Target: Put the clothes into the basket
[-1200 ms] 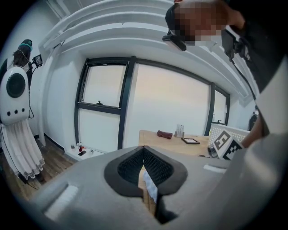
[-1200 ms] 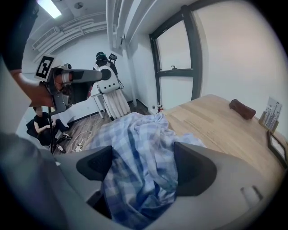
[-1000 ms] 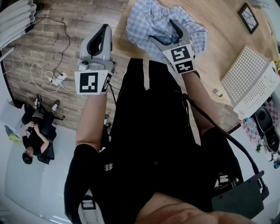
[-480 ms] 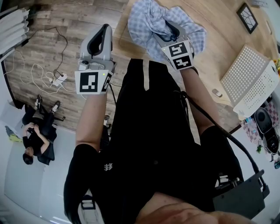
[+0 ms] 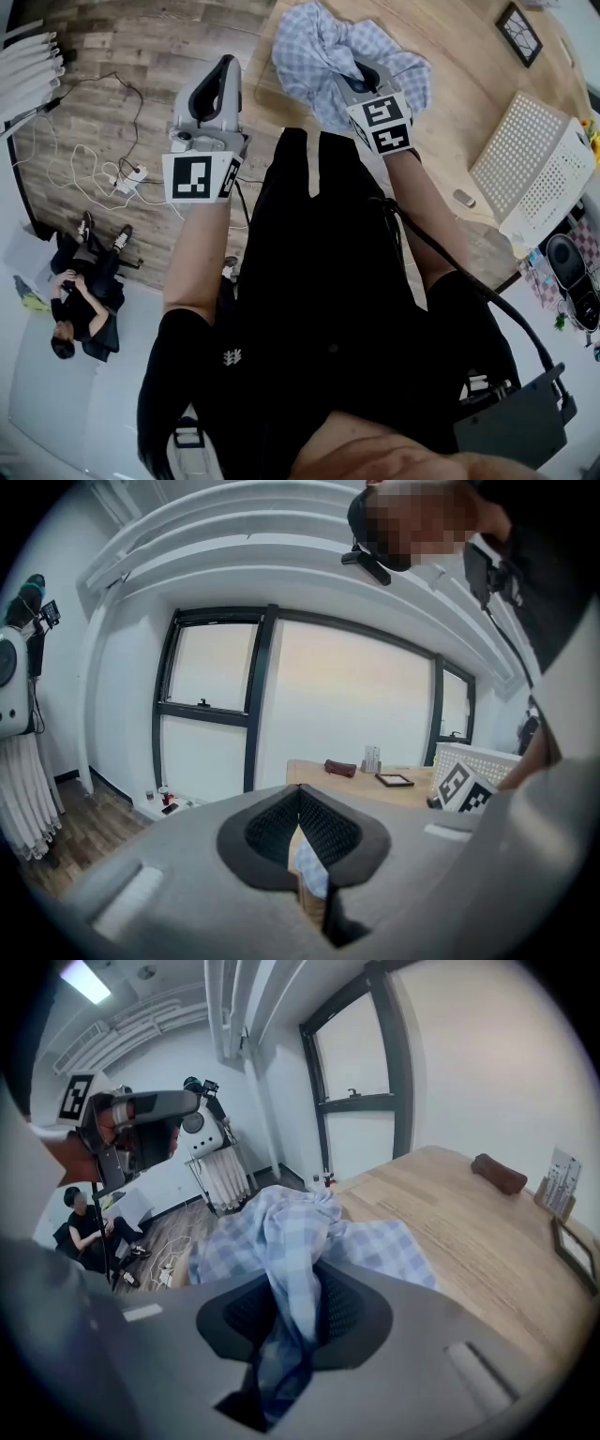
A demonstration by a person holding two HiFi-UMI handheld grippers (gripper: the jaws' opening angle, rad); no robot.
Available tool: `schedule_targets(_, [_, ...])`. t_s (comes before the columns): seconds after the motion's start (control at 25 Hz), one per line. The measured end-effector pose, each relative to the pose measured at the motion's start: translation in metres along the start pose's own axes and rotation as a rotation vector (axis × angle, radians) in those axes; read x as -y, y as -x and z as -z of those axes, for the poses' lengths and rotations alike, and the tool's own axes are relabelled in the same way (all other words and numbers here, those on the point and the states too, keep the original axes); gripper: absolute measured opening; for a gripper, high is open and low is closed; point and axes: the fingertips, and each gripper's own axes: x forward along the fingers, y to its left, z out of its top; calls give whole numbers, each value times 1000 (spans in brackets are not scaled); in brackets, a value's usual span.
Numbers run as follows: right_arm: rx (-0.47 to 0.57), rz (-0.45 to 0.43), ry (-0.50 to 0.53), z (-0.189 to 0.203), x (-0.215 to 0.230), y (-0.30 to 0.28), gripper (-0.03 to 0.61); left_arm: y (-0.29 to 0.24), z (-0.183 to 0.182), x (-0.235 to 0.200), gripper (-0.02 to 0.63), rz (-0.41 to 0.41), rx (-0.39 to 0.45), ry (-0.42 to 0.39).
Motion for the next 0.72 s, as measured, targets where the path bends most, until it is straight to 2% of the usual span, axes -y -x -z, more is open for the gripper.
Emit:
schedule_targets(0.24, [75, -4, -42, -15, -2, 26, 81, 7, -15, 7, 0, 6, 25, -14])
schedule_targets(0.72, [213, 36, -57, -53, -2, 89, 80, 9, -56, 31, 0, 58, 97, -58])
